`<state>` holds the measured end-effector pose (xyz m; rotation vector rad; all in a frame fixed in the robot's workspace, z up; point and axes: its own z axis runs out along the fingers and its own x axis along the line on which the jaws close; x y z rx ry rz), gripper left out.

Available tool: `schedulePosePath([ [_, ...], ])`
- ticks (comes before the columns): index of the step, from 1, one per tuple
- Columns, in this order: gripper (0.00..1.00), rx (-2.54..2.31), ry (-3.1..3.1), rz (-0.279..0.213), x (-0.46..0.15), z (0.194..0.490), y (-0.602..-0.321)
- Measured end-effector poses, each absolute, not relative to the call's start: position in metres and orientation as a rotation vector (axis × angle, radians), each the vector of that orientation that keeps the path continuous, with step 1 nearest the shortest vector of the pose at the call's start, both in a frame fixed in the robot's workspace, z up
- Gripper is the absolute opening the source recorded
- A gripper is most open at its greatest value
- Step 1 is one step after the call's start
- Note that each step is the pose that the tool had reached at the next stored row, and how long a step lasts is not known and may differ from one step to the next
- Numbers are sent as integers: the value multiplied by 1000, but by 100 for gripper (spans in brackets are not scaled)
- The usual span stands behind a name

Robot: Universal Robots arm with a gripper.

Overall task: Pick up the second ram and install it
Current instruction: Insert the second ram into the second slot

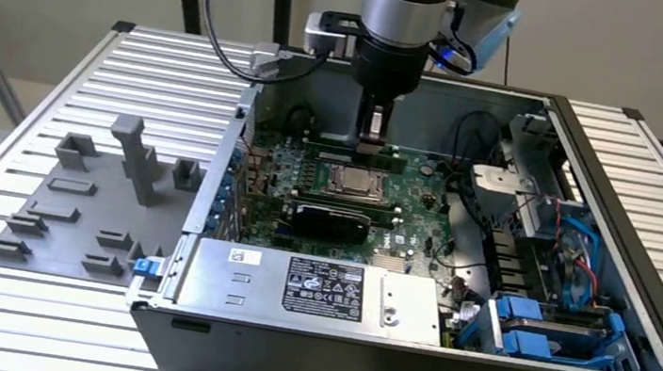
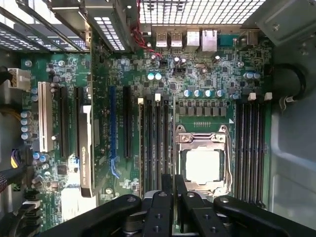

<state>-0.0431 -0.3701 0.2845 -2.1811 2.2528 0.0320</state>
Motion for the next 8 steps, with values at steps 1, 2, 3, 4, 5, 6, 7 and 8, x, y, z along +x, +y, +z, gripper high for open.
schedulePosePath([
  [1, 0, -2181, 2252, 31, -43, 283, -371],
  [2, 0, -2180, 2251, 29, -43, 281, -372],
  [3, 0, -2179, 2251, 27, -43, 279, -373],
  [4, 0, -2178, 2250, 26, -43, 277, -374],
  [5, 0, -2177, 2250, 25, -43, 276, -375],
  [6, 0, -2177, 2249, 23, -43, 274, -376],
  [7, 0, -2176, 2249, 22, -43, 272, -376],
  [8, 0, -2175, 2249, 20, -43, 270, -377],
])
